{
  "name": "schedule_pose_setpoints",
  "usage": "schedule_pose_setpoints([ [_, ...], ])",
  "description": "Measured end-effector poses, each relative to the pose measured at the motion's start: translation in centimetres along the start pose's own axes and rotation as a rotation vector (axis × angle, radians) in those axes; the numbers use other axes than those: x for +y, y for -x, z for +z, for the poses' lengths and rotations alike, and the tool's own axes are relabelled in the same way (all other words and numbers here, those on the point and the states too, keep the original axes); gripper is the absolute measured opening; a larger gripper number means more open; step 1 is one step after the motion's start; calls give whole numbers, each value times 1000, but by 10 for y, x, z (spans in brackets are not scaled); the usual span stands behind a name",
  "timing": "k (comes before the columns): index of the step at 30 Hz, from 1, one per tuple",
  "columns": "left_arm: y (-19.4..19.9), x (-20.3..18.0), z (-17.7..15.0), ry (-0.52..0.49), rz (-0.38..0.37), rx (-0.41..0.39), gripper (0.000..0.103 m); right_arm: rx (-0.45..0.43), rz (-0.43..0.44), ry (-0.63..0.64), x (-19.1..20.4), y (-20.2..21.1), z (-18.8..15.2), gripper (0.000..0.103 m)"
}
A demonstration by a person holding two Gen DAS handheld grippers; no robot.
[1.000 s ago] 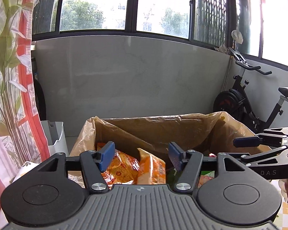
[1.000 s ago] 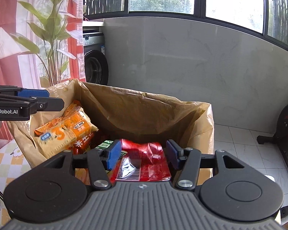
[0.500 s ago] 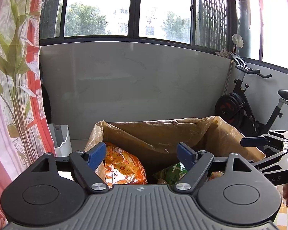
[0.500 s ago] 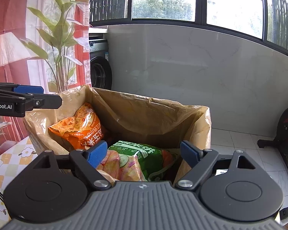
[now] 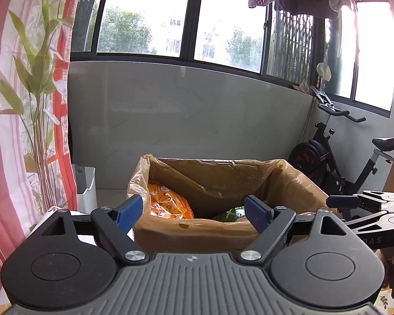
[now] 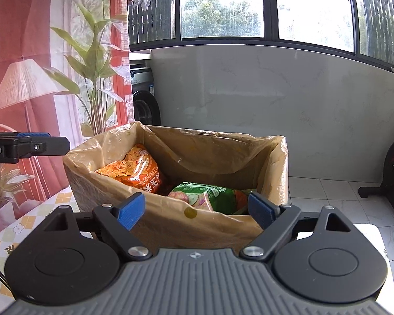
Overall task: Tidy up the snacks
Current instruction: 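Withdraw both open tools from the box back to the table snacks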
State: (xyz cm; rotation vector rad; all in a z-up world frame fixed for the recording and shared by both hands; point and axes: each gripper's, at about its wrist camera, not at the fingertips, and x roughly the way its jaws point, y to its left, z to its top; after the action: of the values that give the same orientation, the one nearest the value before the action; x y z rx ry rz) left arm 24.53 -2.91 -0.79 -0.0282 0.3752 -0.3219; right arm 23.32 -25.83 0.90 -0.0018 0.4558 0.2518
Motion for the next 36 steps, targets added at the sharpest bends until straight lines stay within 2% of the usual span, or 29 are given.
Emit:
schedule_pose_setpoints([
  [6,14,-2,-20,25,11,-2,87,-22,5,-2,2,15,-16,88],
  [11,20,-1,-43,69,9,28,88,-21,13,6,1,25,-33,88],
  [19,8,3,-90,127,13,144,88,17,-23,-15,-10,31,-77,88],
  [26,-9,-6,-123,180,-25,256,88,82,-53,-45,-18,26,-120,88],
  [30,-17,-22,-140,167,-59,315,88,114,-61,-47,-22,25,-141,88],
  [36,-18,-35,-154,137,-71,366,88,172,-52,-65,-15,19,-168,88],
])
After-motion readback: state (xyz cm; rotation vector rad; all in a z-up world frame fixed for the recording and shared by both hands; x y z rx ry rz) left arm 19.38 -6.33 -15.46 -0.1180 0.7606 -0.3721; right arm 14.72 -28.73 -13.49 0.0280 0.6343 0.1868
